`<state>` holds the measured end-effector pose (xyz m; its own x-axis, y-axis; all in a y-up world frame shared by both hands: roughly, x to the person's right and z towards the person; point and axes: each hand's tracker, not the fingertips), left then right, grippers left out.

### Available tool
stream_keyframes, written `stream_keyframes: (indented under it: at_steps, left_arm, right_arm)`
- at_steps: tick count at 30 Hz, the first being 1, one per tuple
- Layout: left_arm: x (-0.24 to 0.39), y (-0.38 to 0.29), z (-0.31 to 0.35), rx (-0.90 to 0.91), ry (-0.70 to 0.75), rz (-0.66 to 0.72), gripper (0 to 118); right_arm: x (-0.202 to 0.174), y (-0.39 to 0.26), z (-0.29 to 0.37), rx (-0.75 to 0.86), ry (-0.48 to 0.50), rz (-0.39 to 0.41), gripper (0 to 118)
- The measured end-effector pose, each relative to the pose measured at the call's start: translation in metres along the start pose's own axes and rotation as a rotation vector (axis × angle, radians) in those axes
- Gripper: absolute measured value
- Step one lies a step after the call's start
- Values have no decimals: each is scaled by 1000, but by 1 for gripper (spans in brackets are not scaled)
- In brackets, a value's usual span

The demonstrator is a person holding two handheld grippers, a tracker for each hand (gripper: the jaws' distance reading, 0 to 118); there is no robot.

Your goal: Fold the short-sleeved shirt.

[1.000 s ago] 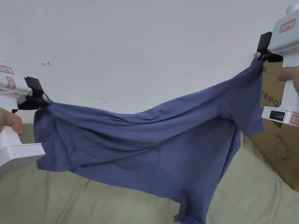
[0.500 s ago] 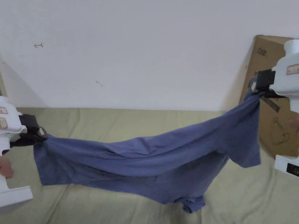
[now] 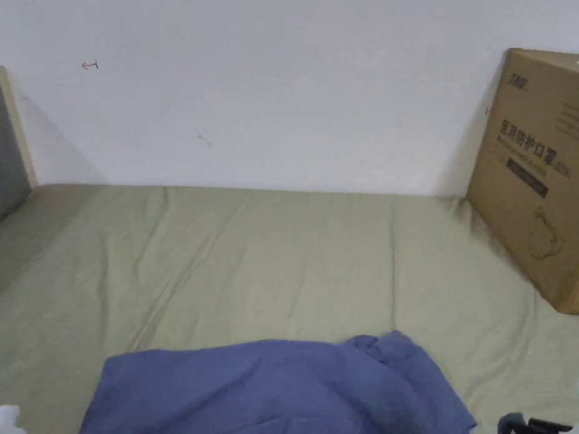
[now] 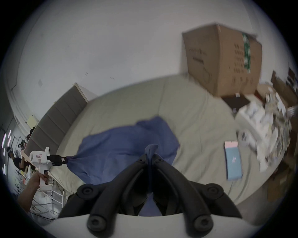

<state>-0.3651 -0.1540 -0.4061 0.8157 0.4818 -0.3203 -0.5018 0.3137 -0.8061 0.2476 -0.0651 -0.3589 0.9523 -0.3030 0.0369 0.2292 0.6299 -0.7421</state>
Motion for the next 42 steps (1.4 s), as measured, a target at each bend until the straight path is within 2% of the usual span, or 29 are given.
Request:
stream_keyframes:
  at_steps: [5, 7, 8, 9, 10, 11, 12, 15, 18, 20, 21, 22, 23, 24, 25, 26, 28, 31, 34, 36, 37, 38, 39, 40, 41, 42]
  left_arm:
    - [-30, -15, -21, -25, -17, 137, 1]
    - [-31, -13, -21, -37, -36, 179, 3]
    - [-31, -10, -18, -53, -36, 207, 18]
    - [-29, -9, -10, -59, -81, 226, 47]
    - [-23, -8, 4, -22, -145, 238, 70]
    - [-16, -7, 19, 13, -215, 223, 68]
    - [-5, -5, 37, 48, -259, 166, 69]
    - [37, -18, 100, 211, -242, -49, 69]
    - [76, -68, 166, 473, -283, -272, 71]
    - [91, -106, 188, 600, -274, -392, 67]
    - [99, -123, 197, 663, -245, -448, 57]
    - [109, -142, 203, 727, -191, -496, 29]
    - [114, -158, 202, 766, -143, -552, 3]
    - [118, -172, 204, 801, -134, -582, 1]
    - [123, -181, 205, 788, -144, -609, 0]
    - [127, -190, 205, 768, -194, -635, 0]
    - [118, -198, 193, 773, -170, -639, 0]
    - [121, -200, 187, 733, -179, -635, 0]
    - [118, -196, 177, 703, -169, -612, 0]
    - [111, -193, 174, 688, -183, -585, 0]
    - [108, -192, 171, 684, -187, -567, 0]
    - [106, -190, 168, 677, -188, -544, 0]
    - [102, -190, 166, 667, -195, -532, 0]
    - [99, -188, 163, 662, -198, -519, 0]
    - [96, -186, 160, 652, -205, -501, 0]
    - [94, -184, 157, 645, -206, -489, 0]
  right_arm:
    - [28, -42, -43, -93, -52, -70, 2]
    - [34, -43, -56, -140, -96, -63, 3]
    - [37, -40, -57, -156, -116, -54, 7]
    - [37, -37, -53, -136, -115, -58, 24]
    - [37, -32, -42, -116, -103, -56, 61]
    - [31, -26, -23, -50, -67, -45, 80]
    - [23, -21, -4, 4, -62, -19, 82]
    - [-5, -20, 53, 184, -31, 83, 82]
    - [-39, -46, 113, 407, 28, 167, 82]
    - [-59, -68, 132, 471, 59, 194, 81]
    - [-66, -77, 138, 482, 64, 210, 79]
    - [-75, -89, 143, 510, 70, 213, 59]
    - [-85, -98, 144, 521, 71, 235, 23]
    - [-93, -105, 143, 517, 2, 240, 0]
    - [-96, -111, 144, 533, -24, 230, 0]
    - [-96, -114, 145, 513, 49, 240, 0]
    - [-103, -119, 141, 515, 26, 232, 0]
    - [-105, -113, 135, 495, 55, 267, 0]
    - [-104, -91, 119, 485, 44, 275, 0]
    - [-101, -60, 94, 474, -1, 288, 0]
    - [-96, -38, 71, 468, -21, 291, 6]
    - [-91, -11, 42, 398, -39, 287, 29]
    - [-83, 17, 9, 306, -48, 251, 66]
    - [-71, 40, -25, 253, -16, 209, 110]
    - [-59, 67, -65, 176, 20, 155, 116]
    - [-48, 89, -101, 61, 21, 93, 116]
